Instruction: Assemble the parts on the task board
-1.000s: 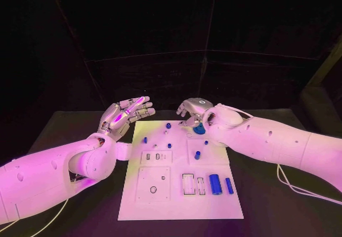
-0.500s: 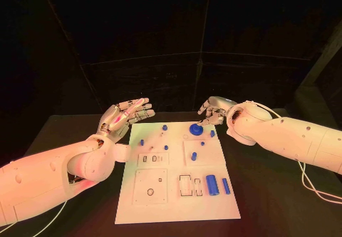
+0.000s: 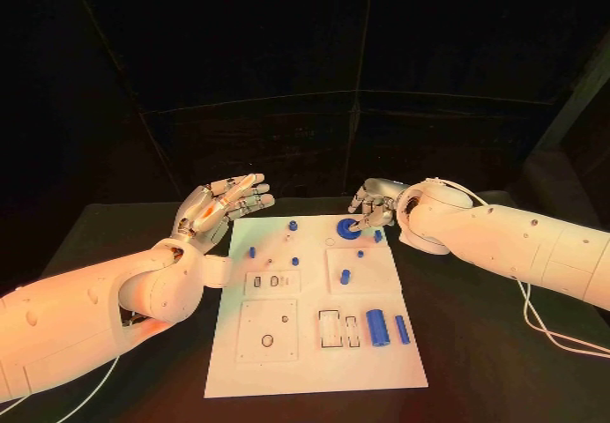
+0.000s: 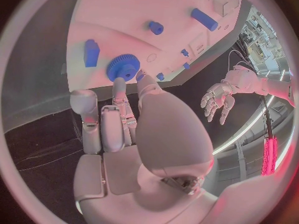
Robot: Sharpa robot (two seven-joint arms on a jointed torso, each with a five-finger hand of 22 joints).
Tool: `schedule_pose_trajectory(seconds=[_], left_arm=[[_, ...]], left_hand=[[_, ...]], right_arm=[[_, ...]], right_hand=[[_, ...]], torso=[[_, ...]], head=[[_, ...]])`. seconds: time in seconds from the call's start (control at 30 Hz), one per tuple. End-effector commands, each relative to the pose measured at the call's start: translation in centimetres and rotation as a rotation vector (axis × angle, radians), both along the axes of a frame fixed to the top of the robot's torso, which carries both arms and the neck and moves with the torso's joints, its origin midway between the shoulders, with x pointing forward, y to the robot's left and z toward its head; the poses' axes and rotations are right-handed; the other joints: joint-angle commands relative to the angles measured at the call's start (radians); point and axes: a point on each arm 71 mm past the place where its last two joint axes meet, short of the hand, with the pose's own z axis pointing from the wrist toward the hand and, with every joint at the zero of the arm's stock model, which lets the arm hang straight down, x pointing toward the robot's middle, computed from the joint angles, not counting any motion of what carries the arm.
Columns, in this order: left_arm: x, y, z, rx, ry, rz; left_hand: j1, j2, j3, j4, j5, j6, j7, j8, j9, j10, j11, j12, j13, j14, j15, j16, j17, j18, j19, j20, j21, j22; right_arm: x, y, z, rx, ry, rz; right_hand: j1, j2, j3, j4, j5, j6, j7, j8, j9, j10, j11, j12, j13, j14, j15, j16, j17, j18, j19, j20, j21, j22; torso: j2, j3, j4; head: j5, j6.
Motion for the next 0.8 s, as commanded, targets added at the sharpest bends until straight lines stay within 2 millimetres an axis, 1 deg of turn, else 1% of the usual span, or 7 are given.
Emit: schedule_pose_trajectory(seconds=[0.03,0.13,0.27,0.4,0.57,0.8], left_arm=[[-0.03,-0.20,0.14,-0.007,-0.008,-0.018],[-0.02,-0.23,0.13,-0.007,-0.007,-0.020],[-0.02,-0.25,0.11,-0.007,-0.006,-0.021],[-0.01,-0.24,0.10,-0.007,-0.006,-0.021],[-0.01,-0.25,0.09,-0.007,-0.006,-0.022],[0.03,-0.21,0.06,-0.007,-0.005,-0.021]], left_hand=[[0.002,0.004,0.000,-0.007,0.003,0.003,0.069,-0.004,-0.001,0.001,0.003,-0.005,-0.001,0.005,0.002,-0.006,-0.001,0.016,0.010,0.000,0.003,-0.001],[0.002,0.004,0.000,-0.007,0.003,0.003,0.069,-0.004,-0.001,0.001,0.003,-0.005,-0.001,0.005,0.002,-0.006,-0.001,0.016,0.010,0.000,0.003,-0.001],[0.004,0.005,0.002,-0.009,0.003,0.002,0.069,-0.005,-0.001,0.002,0.003,-0.006,-0.001,0.006,0.002,-0.007,-0.002,0.016,0.011,-0.001,0.003,-0.002],[0.004,0.005,0.002,-0.009,0.003,0.002,0.069,-0.005,-0.001,0.002,0.003,-0.006,-0.001,0.006,0.002,-0.007,-0.002,0.016,0.011,-0.001,0.003,-0.002],[0.004,0.005,0.002,-0.009,0.003,0.002,0.069,-0.005,-0.001,0.002,0.003,-0.006,-0.001,0.006,0.002,-0.007,-0.002,0.016,0.011,-0.001,0.003,-0.002],[0.004,0.005,0.002,-0.009,0.003,0.002,0.069,-0.005,-0.001,0.002,0.003,-0.006,-0.001,0.006,0.002,-0.007,-0.002,0.016,0.011,-0.001,0.003,-0.002]], right_arm=[[0.10,0.24,-0.31,-0.031,0.042,0.017],[0.18,0.45,-0.44,-0.040,0.049,0.023],[0.19,0.68,-0.58,-0.054,0.053,0.030],[0.30,0.81,-0.74,-0.061,0.052,0.029],[0.47,0.87,-0.84,-0.062,0.046,0.022],[0.61,0.97,-0.93,-0.065,0.047,0.018]], right_hand=[[0.013,0.002,0.004,-0.001,0.007,-0.007,0.000,0.007,0.000,-0.011,0.001,0.010,0.012,0.045,0.009,0.007,0.009,-0.013,0.006,0.000,0.006,0.004],[0.022,0.006,0.005,-0.002,0.008,-0.002,0.000,0.012,0.002,-0.017,0.001,0.023,0.027,0.046,0.009,0.013,0.020,-0.014,0.007,0.000,0.012,0.012],[0.026,0.011,0.007,-0.002,0.014,0.004,0.000,0.017,0.002,-0.020,0.000,0.035,0.042,0.047,0.009,0.017,0.027,-0.015,0.009,0.000,0.016,0.018],[0.027,0.012,0.007,-0.002,0.015,0.003,0.000,0.017,0.002,-0.020,0.000,0.041,0.049,0.048,0.009,0.020,0.032,-0.016,0.010,0.001,0.019,0.023],[0.029,0.017,0.010,-0.002,0.017,0.001,0.000,0.017,0.001,-0.015,0.001,0.060,0.070,0.049,0.009,0.024,0.039,-0.017,0.013,0.001,0.024,0.030],[0.041,0.035,0.021,-0.007,0.023,0.006,0.000,0.022,0.002,-0.012,0.000,0.090,0.104,0.050,0.009,0.029,0.047,-0.019,0.017,0.001,0.034,0.044]], torso=[[0.000,-0.0007,-0.0004],[0.000,-0.0010,0.0013],[0.000,-0.0006,0.0021],[0.000,-0.0012,0.0002],[0.000,-0.0004,-0.0010],[0.000,-0.0005,0.0003]], head=[[0.000,0.000],[0.000,-0.003],[0.000,-0.004],[0.002,-0.003],[0.004,-0.004],[0.003,-0.007]])
